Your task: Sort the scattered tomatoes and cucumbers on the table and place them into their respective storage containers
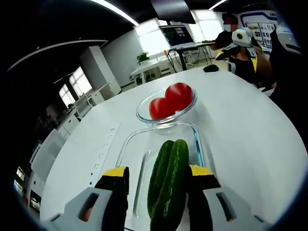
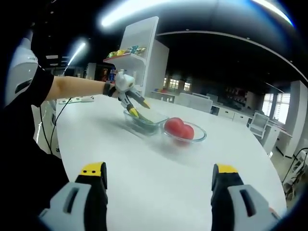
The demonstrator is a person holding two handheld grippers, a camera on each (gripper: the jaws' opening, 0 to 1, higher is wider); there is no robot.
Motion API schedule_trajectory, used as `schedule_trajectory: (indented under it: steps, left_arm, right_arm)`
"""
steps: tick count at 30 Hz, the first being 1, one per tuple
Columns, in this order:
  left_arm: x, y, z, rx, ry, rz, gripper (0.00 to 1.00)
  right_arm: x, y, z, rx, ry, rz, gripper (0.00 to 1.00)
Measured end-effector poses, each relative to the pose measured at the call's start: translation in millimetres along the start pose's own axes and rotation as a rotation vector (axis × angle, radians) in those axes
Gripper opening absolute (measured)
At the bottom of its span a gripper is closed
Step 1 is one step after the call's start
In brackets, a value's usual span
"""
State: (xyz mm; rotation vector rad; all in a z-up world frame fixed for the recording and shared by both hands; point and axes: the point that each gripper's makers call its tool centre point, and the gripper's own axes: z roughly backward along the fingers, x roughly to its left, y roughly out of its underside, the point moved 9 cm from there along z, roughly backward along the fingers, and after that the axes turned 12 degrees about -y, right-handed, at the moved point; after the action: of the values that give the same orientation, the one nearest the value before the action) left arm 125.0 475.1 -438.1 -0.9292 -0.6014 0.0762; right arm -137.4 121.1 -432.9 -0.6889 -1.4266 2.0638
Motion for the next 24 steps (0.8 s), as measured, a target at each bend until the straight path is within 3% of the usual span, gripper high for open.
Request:
schedule_trajectory:
  steps: [4, 12, 17, 22, 24]
  left_arm:
    - [1.9, 4.2, -0.2, 0.014, -0.005, 0.005, 0.48]
    - [1.5, 2.0, 3.1, -0.012, -0.021, 0.045, 0.52]
    - [1.8, -7.3, 8.0, -0.04, -0.07, 0.111, 0.62]
    - [-2.9, -6.7, 13.2, -0.045, -0.075, 0.157, 0.68]
    - [-5.2, -6.9, 18.2, -0.054, -0.112, 0.179, 0.71]
  right_arm:
    - [0.2, 0.8, 0.3, 0.001, -0.001, 0.0, 0.85]
    - [1.1, 0.3, 1.0, 0.0, -0.001, 0.0, 0.85]
    - [1.3, 0.2, 2.4, 0.001, 0.002, 0.001, 0.85]
    - [1.6, 0.1, 3.4, 0.0, 0.005, 0.002, 0.85]
    - [1.6, 0.4, 3.7, -0.001, 0.005, 0.0, 0.85]
